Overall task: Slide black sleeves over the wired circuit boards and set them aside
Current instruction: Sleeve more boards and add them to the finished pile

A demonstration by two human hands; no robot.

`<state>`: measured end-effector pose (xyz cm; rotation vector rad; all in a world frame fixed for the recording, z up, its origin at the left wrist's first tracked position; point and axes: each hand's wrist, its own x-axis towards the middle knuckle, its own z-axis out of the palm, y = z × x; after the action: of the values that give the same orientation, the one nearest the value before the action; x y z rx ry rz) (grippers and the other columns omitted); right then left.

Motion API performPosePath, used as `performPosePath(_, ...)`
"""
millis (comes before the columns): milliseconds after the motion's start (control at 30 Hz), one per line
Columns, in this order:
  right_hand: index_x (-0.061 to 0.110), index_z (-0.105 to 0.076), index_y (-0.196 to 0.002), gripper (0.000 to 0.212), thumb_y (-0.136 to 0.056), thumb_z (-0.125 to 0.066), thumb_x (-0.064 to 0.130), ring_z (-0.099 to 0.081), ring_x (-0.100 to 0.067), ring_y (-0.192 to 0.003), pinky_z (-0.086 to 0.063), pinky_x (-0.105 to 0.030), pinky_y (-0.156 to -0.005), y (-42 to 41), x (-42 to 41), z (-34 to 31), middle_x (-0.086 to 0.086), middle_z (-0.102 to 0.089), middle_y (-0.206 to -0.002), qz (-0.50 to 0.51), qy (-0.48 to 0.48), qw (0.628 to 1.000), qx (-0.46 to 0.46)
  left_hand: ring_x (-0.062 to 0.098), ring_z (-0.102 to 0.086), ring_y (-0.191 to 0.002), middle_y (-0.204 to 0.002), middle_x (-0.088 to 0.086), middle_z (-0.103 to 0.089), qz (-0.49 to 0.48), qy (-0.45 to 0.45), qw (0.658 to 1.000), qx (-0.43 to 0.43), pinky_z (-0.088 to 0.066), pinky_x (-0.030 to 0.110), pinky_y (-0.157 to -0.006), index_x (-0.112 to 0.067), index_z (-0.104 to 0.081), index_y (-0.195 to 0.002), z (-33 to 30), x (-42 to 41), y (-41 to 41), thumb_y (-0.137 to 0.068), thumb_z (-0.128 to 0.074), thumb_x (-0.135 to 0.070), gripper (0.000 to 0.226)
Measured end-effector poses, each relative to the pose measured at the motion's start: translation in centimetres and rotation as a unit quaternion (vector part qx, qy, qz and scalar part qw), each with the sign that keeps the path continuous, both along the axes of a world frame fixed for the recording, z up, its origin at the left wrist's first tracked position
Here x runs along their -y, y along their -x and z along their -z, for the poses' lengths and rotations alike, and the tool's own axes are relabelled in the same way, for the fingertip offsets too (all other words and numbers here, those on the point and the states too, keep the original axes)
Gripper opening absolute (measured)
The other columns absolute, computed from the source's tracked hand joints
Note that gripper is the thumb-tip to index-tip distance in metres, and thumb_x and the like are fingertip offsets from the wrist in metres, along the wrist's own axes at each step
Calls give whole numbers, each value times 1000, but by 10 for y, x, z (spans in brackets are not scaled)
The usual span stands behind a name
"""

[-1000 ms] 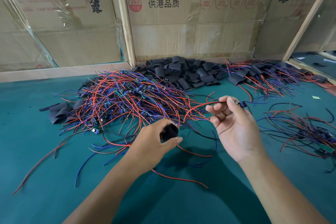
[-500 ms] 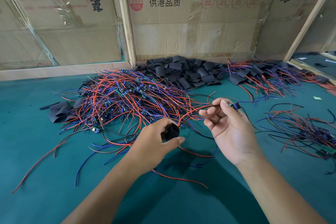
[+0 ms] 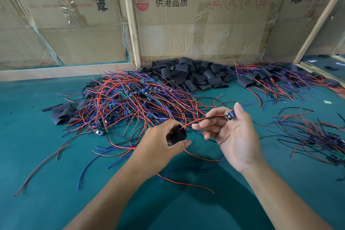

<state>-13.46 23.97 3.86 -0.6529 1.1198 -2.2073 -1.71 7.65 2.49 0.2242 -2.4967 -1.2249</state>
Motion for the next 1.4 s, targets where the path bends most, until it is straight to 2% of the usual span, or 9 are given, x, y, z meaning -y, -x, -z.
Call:
performPosePath(267, 14, -70, -79, 36, -91, -44, 35, -38, -14, -55, -25, -24, -48, -3, 7, 7, -1, -42, -60, 75, -101, 989, -80, 3, -63, -89, -92, -19, -71, -33, 84, 996, -3, -45, 14, -83, -31, -68, -117, -4, -2, -4, -84, -78, -30, 34)
performPosePath(400, 12, -58, -90, 18, -91, -54, 29, -58, -20, -57, -38, -23, -47, -3, 7, 9, -7, -59, -65, 68, -90, 987, -112, 2, -62, -94, -103, -14, -73, -36, 105, 994, -6, -41, 10, -86, -28, -68, -124, -7, -4, -4, -85, -78, -28, 41)
performPosePath(533, 2, -57, -93, 39, -84, -63, 40, -70, -23, -69, -45, -23, -47, -4, 8, 10, -6, -69, -75, 65, -134, 978, -144, 7, -62, -90, -102, -11, -71, -41, 102, 994, 8, -45, 19, -86, -28, -62, -126, -8, -6, -4, -86, -75, -28, 42)
performPosePath(633, 1, -63, -91, 35, -85, -64, 36, -62, -16, -62, -41, -22, -44, -3, 8, 11, 2, -62, -71, 103, -156, 969, -161, 12, -59, -82, -95, -12, -68, -50, 105, 993, 19, -45, 21, -79, -27, -52, -115, -8, -6, -4, -87, -74, -32, 35)
performPosePath(800, 23, -63, -70, 17, -79, -72, 33, -37, -13, -44, -26, -19, -40, 0, 7, 10, 4, -43, -53, 147, -155, 971, -108, 18, -59, -86, -98, -6, -67, -47, 157, 986, 29, -45, 29, -79, -27, -57, -117, -5, -4, -4, -88, -73, -36, 35)
performPosePath(967, 25, -63, -67, 16, -79, -73, 30, -39, -16, -39, -28, -18, -39, -1, 7, 11, -1, -42, -47, 125, -160, 974, -102, 10, -62, -102, -113, -13, -68, -43, 143, 989, -1, -46, 30, -91, -31, -64, -125, -6, -4, -4, -87, -74, -37, 39)
performPosePath(1133, 22, -68, -74, 16, -83, -67, 35, -50, -18, -41, -29, -18, -39, -2, 6, 8, -4, -51, -53, 89, -142, 981, -97, 3, -63, -100, -111, -19, -69, -47, 119, 991, -26, -49, 30, -91, -34, -66, -121, -9, -4, -5, -87, -75, -40, 36)
performPosePath(1267, 8, -67, -89, 17, -99, -54, 13, -60, -21, -47, -32, -19, -38, -2, 2, 9, -12, -58, -58, 46, -134, 986, -92, 0, -60, -97, -108, -18, -69, -48, 108, 992, -37, -43, 14, -87, -30, -63, -122, -10, -7, -6, -84, -79, -34, 42)
performPosePath(1400, 11, -60, -87, 7, -86, -61, 17, -57, -20, -45, -31, -19, -40, -3, 3, 8, -9, -57, -55, 29, -140, 985, -100, 8, -61, -91, -100, -13, -70, -43, 114, 991, -54, -43, 19, -84, -27, -61, -113, -12, -10, -6, -84, -79, -34, 36)
